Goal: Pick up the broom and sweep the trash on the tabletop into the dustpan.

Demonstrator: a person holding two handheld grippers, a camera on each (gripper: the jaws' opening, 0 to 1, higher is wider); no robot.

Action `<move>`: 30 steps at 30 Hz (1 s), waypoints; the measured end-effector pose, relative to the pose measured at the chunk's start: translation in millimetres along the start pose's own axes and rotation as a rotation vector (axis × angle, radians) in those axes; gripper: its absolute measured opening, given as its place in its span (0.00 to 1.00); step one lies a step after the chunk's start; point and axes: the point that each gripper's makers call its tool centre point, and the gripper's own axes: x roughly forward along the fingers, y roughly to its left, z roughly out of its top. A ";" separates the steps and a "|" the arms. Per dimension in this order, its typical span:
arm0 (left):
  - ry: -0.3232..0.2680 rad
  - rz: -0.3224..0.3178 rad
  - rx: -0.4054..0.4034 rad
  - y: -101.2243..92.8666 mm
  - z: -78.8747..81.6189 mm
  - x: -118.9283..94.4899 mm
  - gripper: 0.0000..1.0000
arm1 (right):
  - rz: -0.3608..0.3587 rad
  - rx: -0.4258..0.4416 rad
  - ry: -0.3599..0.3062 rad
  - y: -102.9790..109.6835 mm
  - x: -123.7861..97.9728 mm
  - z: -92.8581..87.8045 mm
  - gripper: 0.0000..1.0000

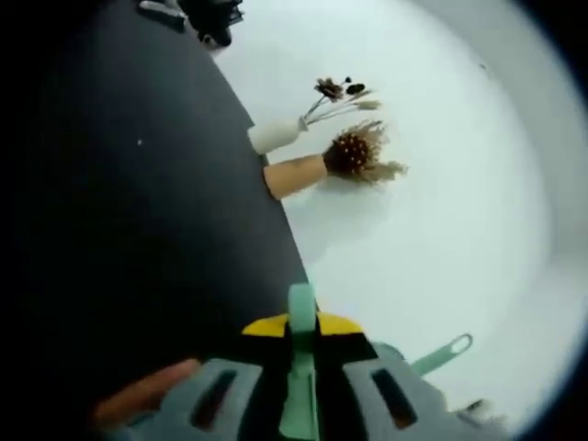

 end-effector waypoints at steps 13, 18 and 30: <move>-0.005 0.003 -0.004 0.5 -2.6 -2.1 0.10 | 0.099 0.004 -0.143 26.8 7.6 40.0 0.05; -0.006 0.002 -0.019 0.3 -1.7 -1.3 0.10 | -0.008 0.053 -0.144 -30.4 -13.1 39.0 0.05; 0.021 -0.004 -0.035 -9.9 -28.3 9.3 0.10 | -0.245 0.086 -0.016 -133.3 -34.2 -31.2 0.05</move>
